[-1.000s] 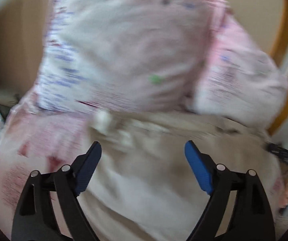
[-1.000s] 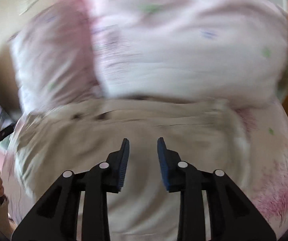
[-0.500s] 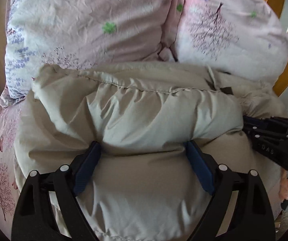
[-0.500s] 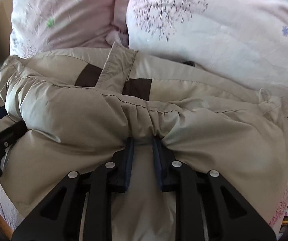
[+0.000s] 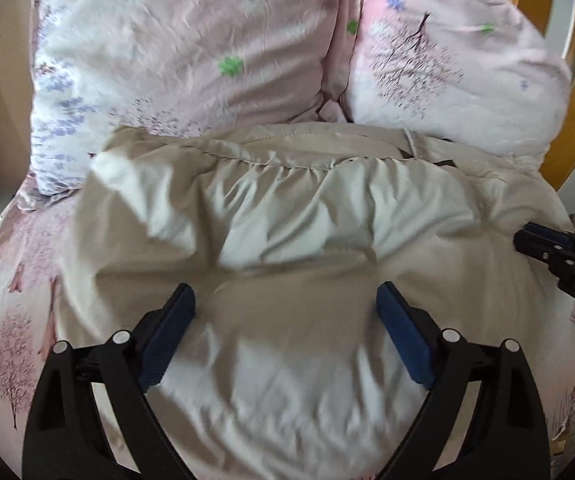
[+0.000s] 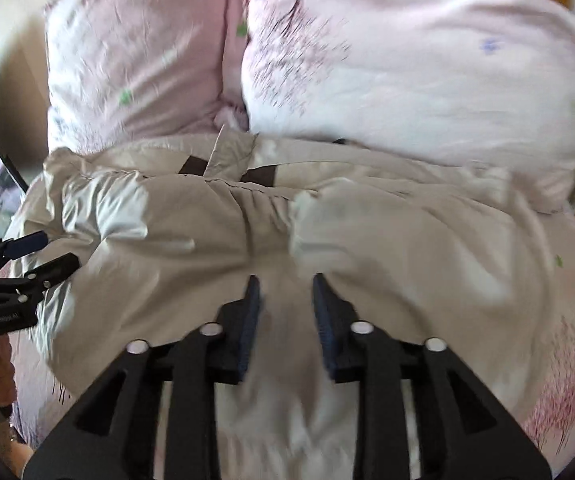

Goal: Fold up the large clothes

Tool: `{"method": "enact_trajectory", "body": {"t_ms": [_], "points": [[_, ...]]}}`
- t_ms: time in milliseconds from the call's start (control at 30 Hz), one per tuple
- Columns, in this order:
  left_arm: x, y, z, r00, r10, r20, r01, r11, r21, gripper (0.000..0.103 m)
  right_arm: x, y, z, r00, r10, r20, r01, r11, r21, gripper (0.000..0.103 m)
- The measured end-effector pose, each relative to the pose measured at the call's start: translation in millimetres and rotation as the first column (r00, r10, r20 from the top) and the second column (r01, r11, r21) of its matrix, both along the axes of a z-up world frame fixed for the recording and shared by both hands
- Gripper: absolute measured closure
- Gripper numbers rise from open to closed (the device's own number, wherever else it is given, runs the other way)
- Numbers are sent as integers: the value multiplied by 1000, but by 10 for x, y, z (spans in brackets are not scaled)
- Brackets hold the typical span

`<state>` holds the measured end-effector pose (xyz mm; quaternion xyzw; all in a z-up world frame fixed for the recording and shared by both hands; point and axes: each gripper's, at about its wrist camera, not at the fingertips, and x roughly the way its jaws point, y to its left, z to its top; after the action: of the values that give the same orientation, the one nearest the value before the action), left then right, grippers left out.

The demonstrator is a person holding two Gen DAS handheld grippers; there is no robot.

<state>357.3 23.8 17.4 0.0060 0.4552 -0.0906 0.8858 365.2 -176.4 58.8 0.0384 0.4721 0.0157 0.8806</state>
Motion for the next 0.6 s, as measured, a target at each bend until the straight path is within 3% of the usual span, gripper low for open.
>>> {"method": "enact_trajectory", "body": {"t_ms": [100,167,267,467,533,600], "points": [[-54,18,-17,1000,7,8,-7,1000,23,5,-86,5,-87,1000,-23,22,24,998,-50,69],[17,29,-124,999,18,-33,-18,1000,23,2,32,-35,-320,998,-37,-49,35,999,-41,69],[134,37,-248,998,29,-56,-28,1000,11,2,149,-56,-552,996,-46,-78,44,999,-26,69],[83,-8,-280,999,39,-9,-38,999,32,2,175,-61,-544,995,-57,-81,57,998,-6,68],[-20,11,-244,999,37,9,-38,999,39,2,53,-41,-471,997,-61,-54,61,998,-16,64],[-171,59,-182,999,38,28,-39,998,40,2,-146,-63,-362,997,-75,-10,75,997,23,44]]}}
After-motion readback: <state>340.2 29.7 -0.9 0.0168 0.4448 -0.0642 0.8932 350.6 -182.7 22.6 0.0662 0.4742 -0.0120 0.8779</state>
